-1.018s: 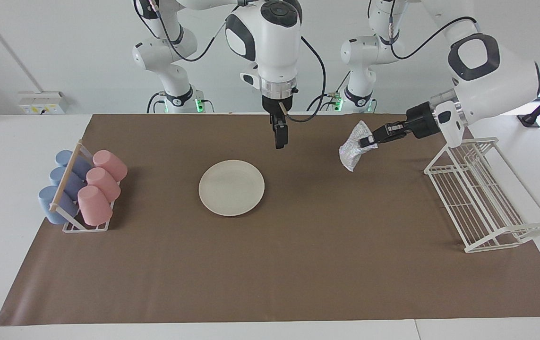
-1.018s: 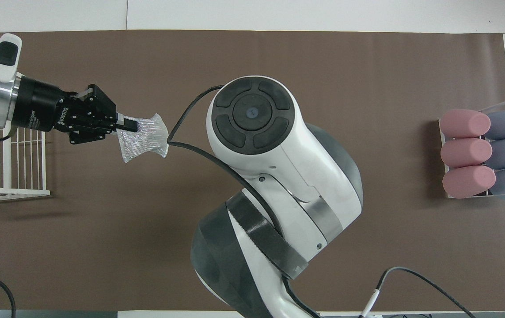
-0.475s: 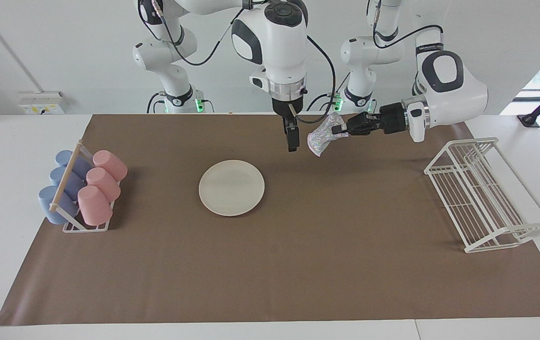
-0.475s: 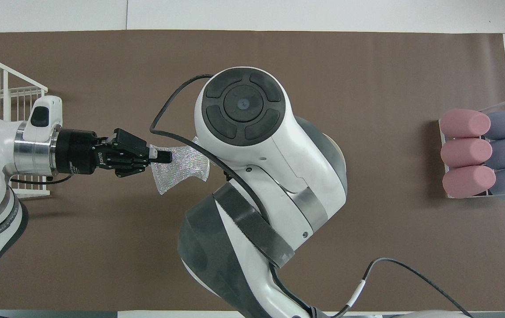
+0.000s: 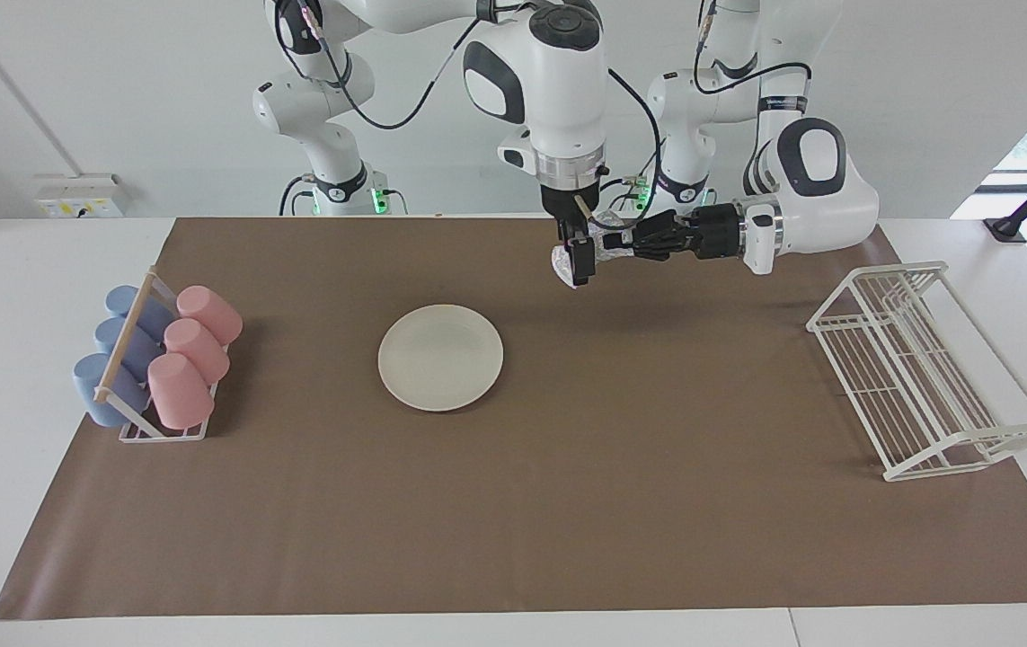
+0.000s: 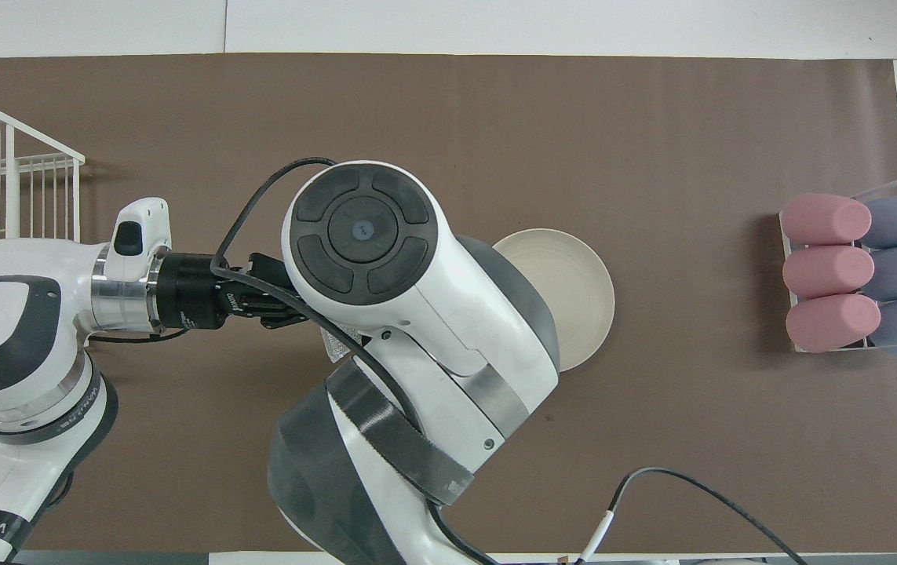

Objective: Wipe plate with sponge
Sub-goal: 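Grasp the sponge with the right gripper while the left gripper opens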

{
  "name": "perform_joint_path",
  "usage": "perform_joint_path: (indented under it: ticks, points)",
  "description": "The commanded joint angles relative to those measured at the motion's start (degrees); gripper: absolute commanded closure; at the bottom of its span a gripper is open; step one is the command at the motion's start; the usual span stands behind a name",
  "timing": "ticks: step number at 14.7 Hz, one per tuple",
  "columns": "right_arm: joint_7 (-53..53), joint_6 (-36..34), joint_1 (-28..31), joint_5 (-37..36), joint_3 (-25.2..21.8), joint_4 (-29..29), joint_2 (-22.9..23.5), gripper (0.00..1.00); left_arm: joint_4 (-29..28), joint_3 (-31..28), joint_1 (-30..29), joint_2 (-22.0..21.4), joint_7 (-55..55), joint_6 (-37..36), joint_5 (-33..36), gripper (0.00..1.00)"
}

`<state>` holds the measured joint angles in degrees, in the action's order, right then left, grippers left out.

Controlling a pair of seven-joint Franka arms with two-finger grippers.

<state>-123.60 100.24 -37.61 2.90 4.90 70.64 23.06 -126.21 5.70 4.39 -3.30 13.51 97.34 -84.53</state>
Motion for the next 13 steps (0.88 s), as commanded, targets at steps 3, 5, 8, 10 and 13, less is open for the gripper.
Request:
perform_joint_path:
  ticks: [3, 5, 8, 10, 13]
  points:
    - [-1.1, -0.6, 0.7, 0.4, 0.5, 0.0, 0.1, 0.00, -1.7, -0.7, 0.5, -1.2, 1.3, 0.6, -1.3, 1.00]
    - [-1.1, -2.3, 0.9, 0.4, 0.5, -0.1, 0.1, 0.05, -1.7, -0.8, 0.3, -1.2, 1.3, 0.5, -1.3, 1.00]
    - [-0.9, -3.9, 1.1, 0.7, 0.5, 0.0, -0.7, 0.18, -1.6, -0.9, -0.4, -1.2, 1.2, -0.7, -1.3, 1.00]
    - [-0.9, -3.5, 1.1, 1.4, 0.5, 0.0, -0.7, 0.45, -1.6, -1.0, -0.4, -1.2, 1.2, -0.8, -1.3, 1.00]
    - [-1.2, -2.9, 1.3, 1.9, 0.4, -0.1, -0.7, 1.00, -1.6, -1.0, -0.6, -1.3, 1.2, -1.4, -1.3, 1.00]
